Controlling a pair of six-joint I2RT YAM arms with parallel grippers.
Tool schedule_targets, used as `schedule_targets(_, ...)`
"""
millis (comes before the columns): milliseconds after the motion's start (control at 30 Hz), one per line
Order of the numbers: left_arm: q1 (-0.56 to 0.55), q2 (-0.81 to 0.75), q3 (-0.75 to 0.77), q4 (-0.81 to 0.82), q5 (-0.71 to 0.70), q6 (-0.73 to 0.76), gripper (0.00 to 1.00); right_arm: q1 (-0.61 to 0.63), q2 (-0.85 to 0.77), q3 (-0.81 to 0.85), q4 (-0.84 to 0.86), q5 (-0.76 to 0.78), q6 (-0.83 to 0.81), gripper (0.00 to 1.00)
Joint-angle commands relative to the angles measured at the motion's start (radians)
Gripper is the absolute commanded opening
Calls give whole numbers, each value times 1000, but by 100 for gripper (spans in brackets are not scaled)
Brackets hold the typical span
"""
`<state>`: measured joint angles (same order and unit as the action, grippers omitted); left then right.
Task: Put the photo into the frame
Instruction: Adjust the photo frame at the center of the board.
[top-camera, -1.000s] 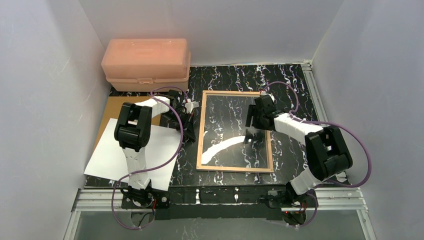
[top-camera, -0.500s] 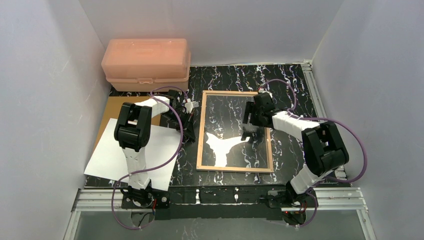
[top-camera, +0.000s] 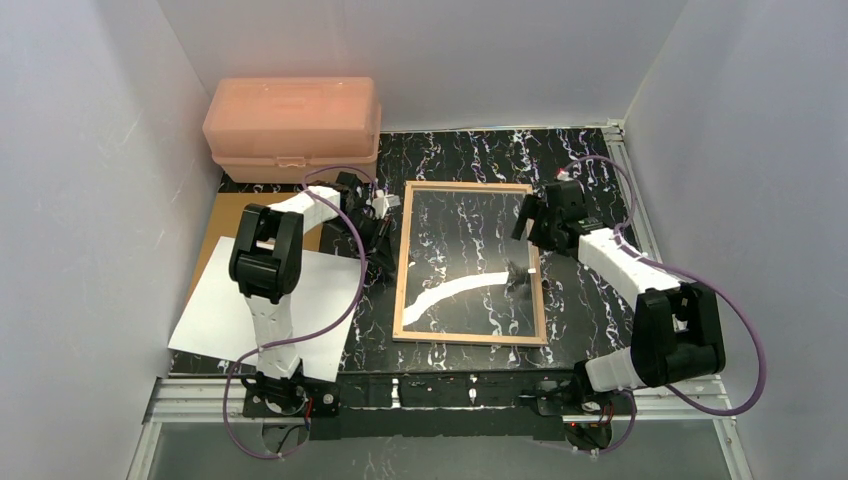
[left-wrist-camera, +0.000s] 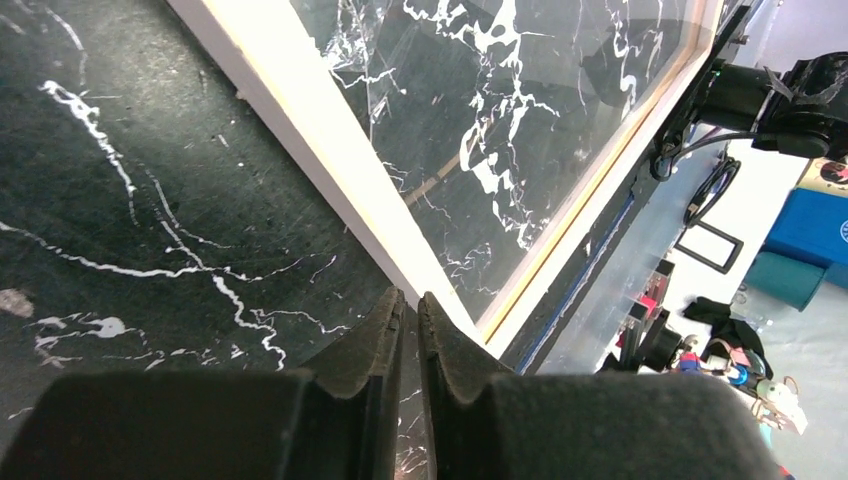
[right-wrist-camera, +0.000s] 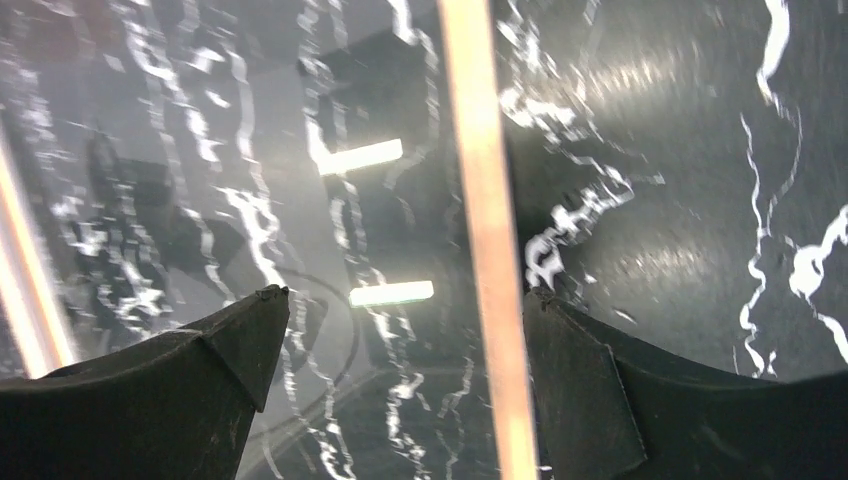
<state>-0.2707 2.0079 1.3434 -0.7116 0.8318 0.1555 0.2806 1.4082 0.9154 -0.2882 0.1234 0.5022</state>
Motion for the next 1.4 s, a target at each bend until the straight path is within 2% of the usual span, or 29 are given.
schedule_targets(0, -30, 23, 31, -32, 34, -4, 12, -52, -12, -97, 0, -54, 23, 95)
schedule_targets(133, -47, 56, 52, -30, 18, -3, 12, -93, -7, -146, 36, -109, 28, 96)
schedule_targets(300, -50, 95, 67, -26, -10, 7, 0, -121, 28, -207, 110, -226, 63, 97)
schedule_targets(667, -53, 121, 77, -14, -25, 1, 0, -131, 41, -273, 235, -465, 171, 94)
schedule_targets(833, -55, 126, 82, -13, -30, 1, 0, -132, -71, -272, 325, -634, 278, 91)
schedule_targets(1033, -56, 128, 78, -5, -42, -1, 0, -126, -207, -288, 350, -763, 394, 88)
schedule_targets(1233, -56, 131, 79, 4, -42, -8, 0, -96, -350, -346, 355, -785, 473, 83)
schedule_targets(1367, -56, 131, 82, 3, -44, -10, 0, -60, -404, -364, 419, -801, 548, 79)
